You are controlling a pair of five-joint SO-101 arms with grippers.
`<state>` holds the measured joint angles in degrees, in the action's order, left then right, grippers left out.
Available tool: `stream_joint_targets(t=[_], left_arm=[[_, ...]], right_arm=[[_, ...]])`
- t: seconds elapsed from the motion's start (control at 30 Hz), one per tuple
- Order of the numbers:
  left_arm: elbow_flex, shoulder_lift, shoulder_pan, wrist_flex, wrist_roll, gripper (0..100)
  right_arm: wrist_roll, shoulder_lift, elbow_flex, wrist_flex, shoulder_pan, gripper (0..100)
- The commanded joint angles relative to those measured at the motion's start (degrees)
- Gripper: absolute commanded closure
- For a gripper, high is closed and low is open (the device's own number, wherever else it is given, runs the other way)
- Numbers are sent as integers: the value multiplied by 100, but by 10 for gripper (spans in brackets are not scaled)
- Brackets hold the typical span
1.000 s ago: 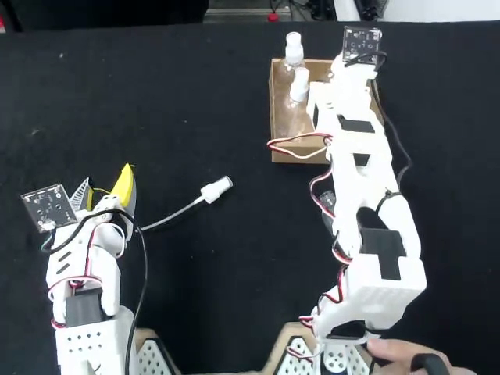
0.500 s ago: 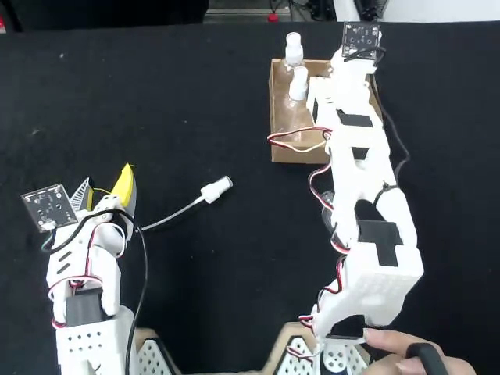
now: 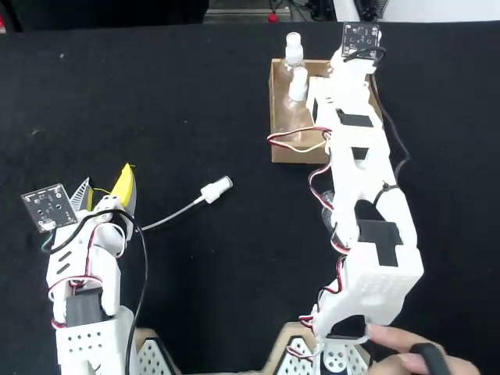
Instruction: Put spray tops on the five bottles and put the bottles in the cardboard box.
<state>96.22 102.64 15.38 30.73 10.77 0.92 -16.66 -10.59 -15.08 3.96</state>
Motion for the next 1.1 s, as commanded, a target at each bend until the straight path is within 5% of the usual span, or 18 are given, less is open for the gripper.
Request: stream_joint_targets(t=[0.0,0.8,1.07], left_arm=[[127,-26,-75,0,-70,744],[127,-26,-75,0,-70,744],[127,-26,-75,0,-70,744]], right_arm=[[0,57,374,105,26,806],[-316,31,338,-176,-44,805],[-299,22,374,-325,-79,724]])
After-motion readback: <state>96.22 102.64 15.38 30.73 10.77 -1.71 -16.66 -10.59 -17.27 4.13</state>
